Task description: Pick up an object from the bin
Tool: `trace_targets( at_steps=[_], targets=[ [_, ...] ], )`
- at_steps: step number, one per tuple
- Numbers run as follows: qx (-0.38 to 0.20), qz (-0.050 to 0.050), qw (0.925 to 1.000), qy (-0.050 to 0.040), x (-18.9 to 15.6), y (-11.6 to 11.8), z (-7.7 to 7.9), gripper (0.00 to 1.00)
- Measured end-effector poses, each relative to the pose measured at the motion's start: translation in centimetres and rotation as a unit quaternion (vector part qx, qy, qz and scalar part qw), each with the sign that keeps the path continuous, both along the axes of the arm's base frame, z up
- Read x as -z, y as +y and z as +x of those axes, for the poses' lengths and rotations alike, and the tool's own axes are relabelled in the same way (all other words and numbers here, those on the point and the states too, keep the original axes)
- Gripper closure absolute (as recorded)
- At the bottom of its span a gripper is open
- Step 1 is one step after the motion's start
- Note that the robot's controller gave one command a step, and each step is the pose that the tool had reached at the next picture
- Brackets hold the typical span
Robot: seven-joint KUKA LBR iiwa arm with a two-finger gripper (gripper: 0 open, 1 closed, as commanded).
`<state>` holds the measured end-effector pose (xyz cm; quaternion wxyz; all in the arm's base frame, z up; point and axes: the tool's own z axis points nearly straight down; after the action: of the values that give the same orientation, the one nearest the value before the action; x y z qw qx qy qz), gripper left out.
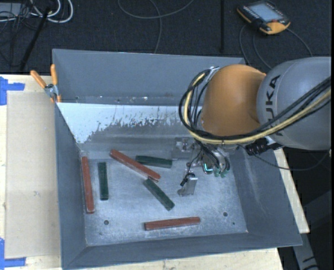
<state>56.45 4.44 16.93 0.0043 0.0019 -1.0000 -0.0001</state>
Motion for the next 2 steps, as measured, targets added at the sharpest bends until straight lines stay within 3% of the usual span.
trace_targets(
  at_steps=[1,2],
  targets=[
    [0.001,0.0,1.0,-0.0038,-0.4,0.0,0.2,0.0],
    [0.04,0.0,0.9992,-0.006,5.4,1.7,-0.1,0.0]
  ],
)
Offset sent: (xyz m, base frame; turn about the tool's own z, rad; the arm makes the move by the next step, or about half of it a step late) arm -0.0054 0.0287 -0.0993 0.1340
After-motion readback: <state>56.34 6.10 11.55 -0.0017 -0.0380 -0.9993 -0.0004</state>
